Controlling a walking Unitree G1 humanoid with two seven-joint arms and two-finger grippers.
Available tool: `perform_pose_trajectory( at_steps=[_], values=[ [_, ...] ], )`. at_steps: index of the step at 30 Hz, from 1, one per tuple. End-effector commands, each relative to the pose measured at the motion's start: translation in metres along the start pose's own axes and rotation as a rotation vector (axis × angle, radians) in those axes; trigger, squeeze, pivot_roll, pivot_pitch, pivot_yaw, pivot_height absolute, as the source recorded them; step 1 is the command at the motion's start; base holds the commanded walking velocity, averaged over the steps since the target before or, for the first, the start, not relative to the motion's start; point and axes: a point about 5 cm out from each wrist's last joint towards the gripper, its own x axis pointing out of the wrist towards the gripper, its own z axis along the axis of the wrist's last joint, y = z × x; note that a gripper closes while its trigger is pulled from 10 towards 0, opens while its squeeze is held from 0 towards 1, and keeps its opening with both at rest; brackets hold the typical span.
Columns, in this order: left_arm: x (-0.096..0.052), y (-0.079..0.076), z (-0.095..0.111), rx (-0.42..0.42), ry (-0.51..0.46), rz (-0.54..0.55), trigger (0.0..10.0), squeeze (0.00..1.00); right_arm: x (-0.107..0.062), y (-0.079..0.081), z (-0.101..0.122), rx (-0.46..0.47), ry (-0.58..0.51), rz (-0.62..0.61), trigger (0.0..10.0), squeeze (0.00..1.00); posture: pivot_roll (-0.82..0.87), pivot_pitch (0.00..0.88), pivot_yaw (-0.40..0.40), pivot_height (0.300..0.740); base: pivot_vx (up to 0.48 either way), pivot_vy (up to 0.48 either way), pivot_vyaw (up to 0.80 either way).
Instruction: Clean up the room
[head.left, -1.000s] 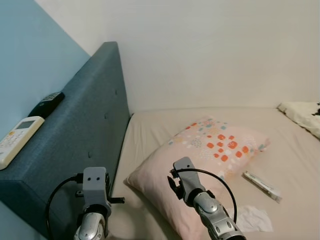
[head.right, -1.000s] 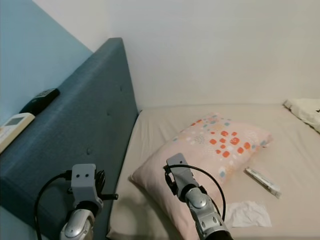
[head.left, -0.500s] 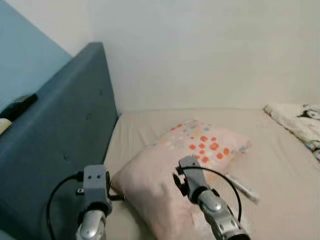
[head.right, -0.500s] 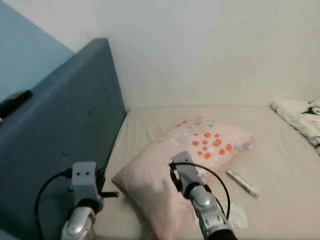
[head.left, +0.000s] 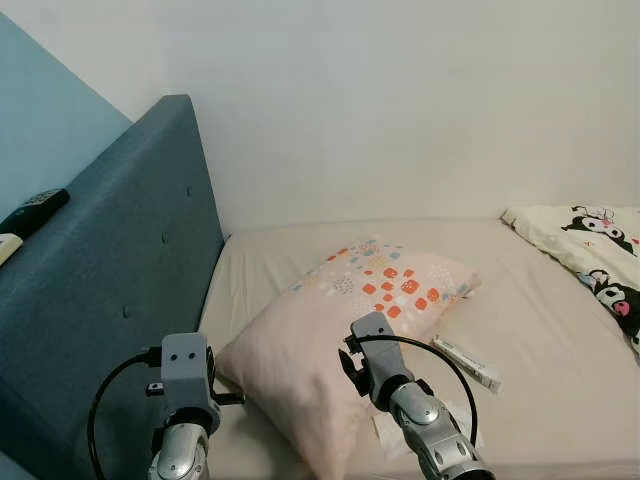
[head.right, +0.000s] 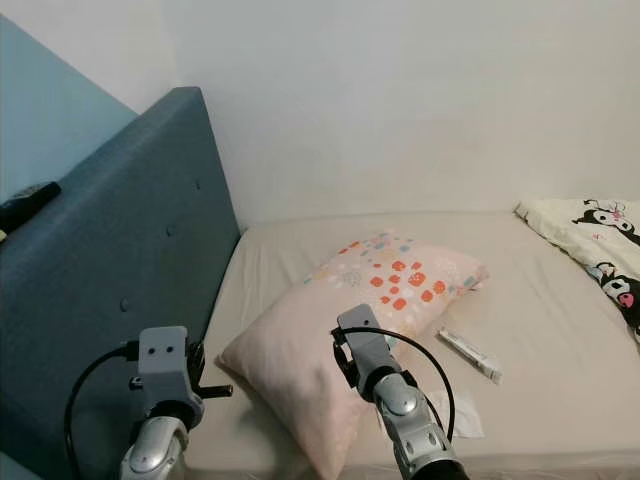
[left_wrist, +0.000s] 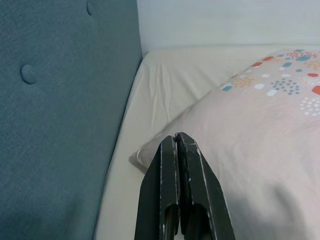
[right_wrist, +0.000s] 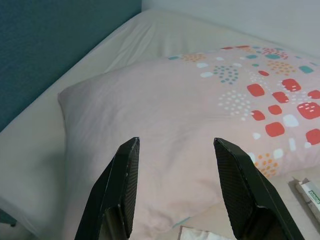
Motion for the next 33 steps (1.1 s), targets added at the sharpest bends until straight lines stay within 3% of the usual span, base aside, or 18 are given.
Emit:
perform_pose_trajectory(
  at_steps=[1, 4, 21, 23, 27, 33],
  values=[
    [0.0008, 0.0047, -0.0034, 0.029, 0.022, 0.018, 10.0, 0.0, 0.0013, 0.0028, -0.0001, -0.004, 0.005, 0.006, 10.0, 0.0, -0.02, 0.001, 0.009, 0.74, 0.0, 0.0, 0.0],
    [0.0015, 0.0049, -0.0029, 0.037, 0.02, 0.02, 10.0, 0.0, 0.0012, 0.0029, -0.0001, -0.002, 0.005, 0.006, 10.0, 0.0, -0.02, 0.001, 0.009, 0.74, 0.0, 0.0, 0.0],
    [0.0014, 0.0041, -0.0033, 0.039, 0.025, 0.024, 10.0, 0.0, 0.0001, 0.0012, -0.0015, -0.008, 0.009, 0.003, 10.0, 0.0, -0.03, 0.0, 0.009, 0.74, 0.0, -0.471, 0.0],
    [0.0024, 0.0042, -0.0058, 0.019, 0.055, 0.024, 10.0, 0.0, 0.0001, 0.0012, -0.0013, -0.009, 0.008, 0.003, 10.0, 0.0, -0.03, 0.0, 0.009, 0.74, 0.0, 0.0, 0.0],
    [0.0032, 0.0049, -0.0074, 0.054, 0.065, 0.015, 10.0, 0.0, 0.0002, 0.0011, -0.0014, -0.01, 0.009, 0.002, 10.0, 0.0, -0.03, 0.0, 0.008, 0.74, 0.0, 0.0, 0.0],
    [0.0035, 0.0053, -0.0089, 0.05, 0.079, 0.021, 10.0, 0.0, 0.0005, 0.0001, -0.0012, -0.011, 0.01, -0.001, 10.0, 0.0, -0.03, 0.0, 0.01, 0.74, 0.0, 0.472, 0.0]
  ],
)
